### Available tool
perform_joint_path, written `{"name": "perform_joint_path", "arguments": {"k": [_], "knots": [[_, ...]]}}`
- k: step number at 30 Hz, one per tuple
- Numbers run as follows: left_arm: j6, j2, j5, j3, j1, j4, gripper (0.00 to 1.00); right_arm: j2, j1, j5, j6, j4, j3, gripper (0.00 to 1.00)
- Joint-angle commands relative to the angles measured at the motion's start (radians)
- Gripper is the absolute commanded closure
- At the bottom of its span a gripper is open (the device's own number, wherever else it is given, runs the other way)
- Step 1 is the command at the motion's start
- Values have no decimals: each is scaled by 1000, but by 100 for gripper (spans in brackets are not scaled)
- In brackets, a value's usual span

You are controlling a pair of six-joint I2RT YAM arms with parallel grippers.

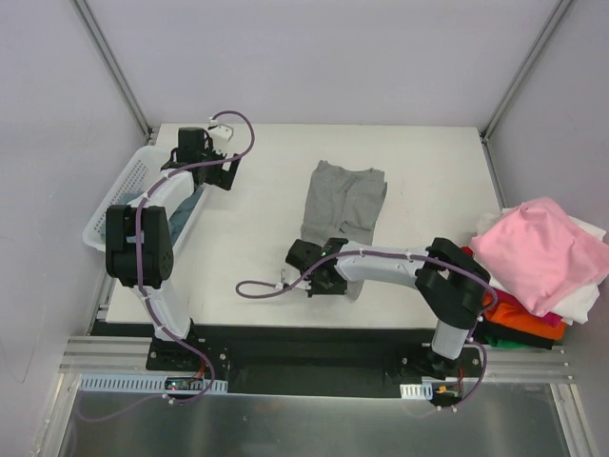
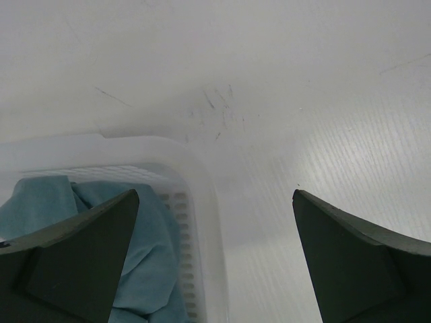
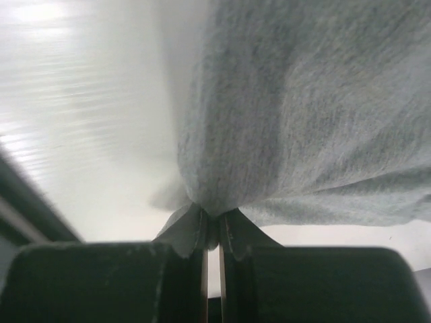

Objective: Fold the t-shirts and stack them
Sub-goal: Grab one side of the 2/3 rectangular tshirt with right arm, then fold the long partially folded tshirt into a neat square

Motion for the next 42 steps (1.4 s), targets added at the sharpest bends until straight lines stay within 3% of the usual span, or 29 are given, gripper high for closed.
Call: {"name": "perform_joint_path", "arguments": {"k": [1, 4, 13, 27, 36, 42], "knots": [[-7, -16, 31, -14, 8, 7, 1, -116, 115, -43, 70, -113, 6, 99], [-7, -19, 31, -21, 8, 6, 1, -148, 163, -25, 59, -119, -3, 99], [4, -16, 11, -27, 8, 6, 1, -177, 138, 71, 7, -148, 114, 99], [9, 1, 22, -18, 8, 6, 1, -162, -124, 72, -119, -191, 362, 99], [13, 11, 23, -27, 8, 13, 0, -42, -312, -54, -153, -237, 552, 99], [13, 8, 25, -27, 8, 15, 1, 24, -392, -135, -153, -239, 591, 99]]}}
